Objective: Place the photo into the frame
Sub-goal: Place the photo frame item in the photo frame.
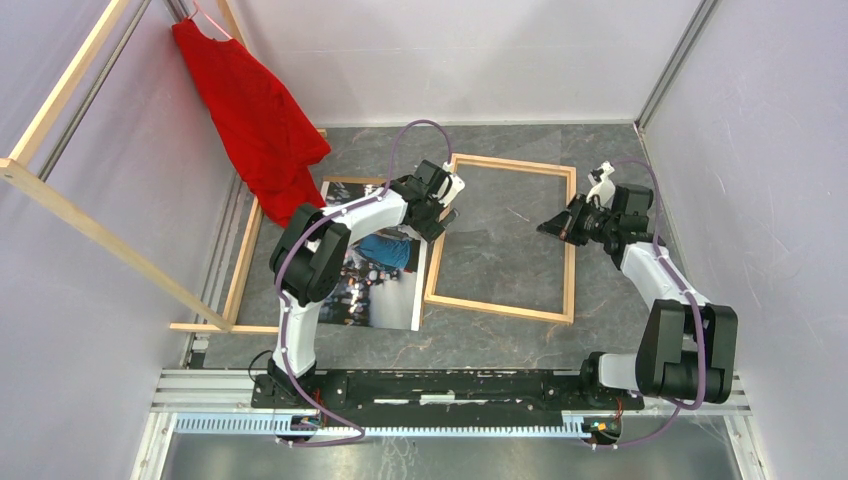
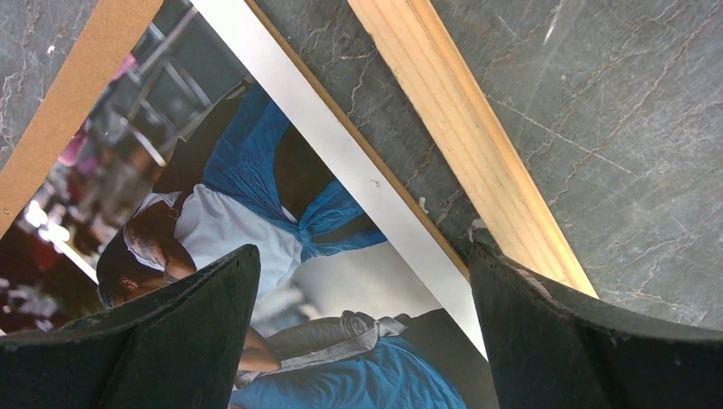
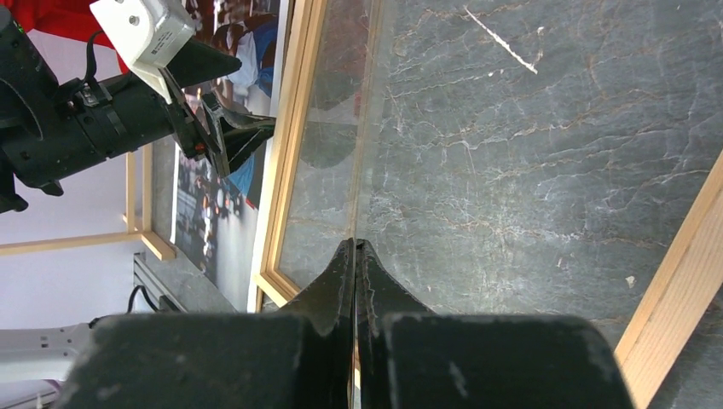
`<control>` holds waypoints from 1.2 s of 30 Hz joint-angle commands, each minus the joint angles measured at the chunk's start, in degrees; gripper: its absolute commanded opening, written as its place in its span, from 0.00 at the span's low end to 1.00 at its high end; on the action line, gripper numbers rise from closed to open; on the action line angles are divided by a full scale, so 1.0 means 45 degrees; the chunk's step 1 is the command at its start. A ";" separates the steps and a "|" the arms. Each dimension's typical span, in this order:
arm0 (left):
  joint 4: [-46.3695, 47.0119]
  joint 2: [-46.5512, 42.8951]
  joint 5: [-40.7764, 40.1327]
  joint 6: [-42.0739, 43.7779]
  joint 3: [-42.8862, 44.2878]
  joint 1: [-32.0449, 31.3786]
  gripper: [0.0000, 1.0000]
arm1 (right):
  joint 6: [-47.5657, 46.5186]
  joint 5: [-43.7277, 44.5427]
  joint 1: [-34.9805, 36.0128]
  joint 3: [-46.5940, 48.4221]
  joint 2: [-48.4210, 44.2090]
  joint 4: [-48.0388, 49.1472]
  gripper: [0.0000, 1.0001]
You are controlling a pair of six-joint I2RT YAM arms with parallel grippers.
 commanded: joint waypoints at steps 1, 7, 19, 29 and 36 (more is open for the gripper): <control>0.0317 0.0167 0.0246 0.0414 0.0095 -0.0108 0.98 | 0.0745 -0.0517 -0.0007 -0.0404 0.0090 0.1387 0.00; 0.0385 0.0027 0.0326 0.0444 -0.0115 -0.0107 0.98 | 0.0813 -0.0363 -0.0023 -0.0674 0.0364 0.1823 0.00; 0.0426 -0.0029 0.0193 0.0492 -0.0185 -0.0100 0.98 | -0.0378 0.1677 0.0144 -0.0272 0.0631 0.0383 0.06; 0.0512 -0.0144 0.0100 0.0556 -0.0398 -0.0099 0.98 | -0.1227 0.3538 0.0730 0.0769 0.1018 -0.0798 0.54; 0.0583 -0.0118 0.0034 0.0595 -0.0471 -0.0098 0.98 | -0.1237 0.3772 0.1019 0.0773 0.0864 -0.0404 0.47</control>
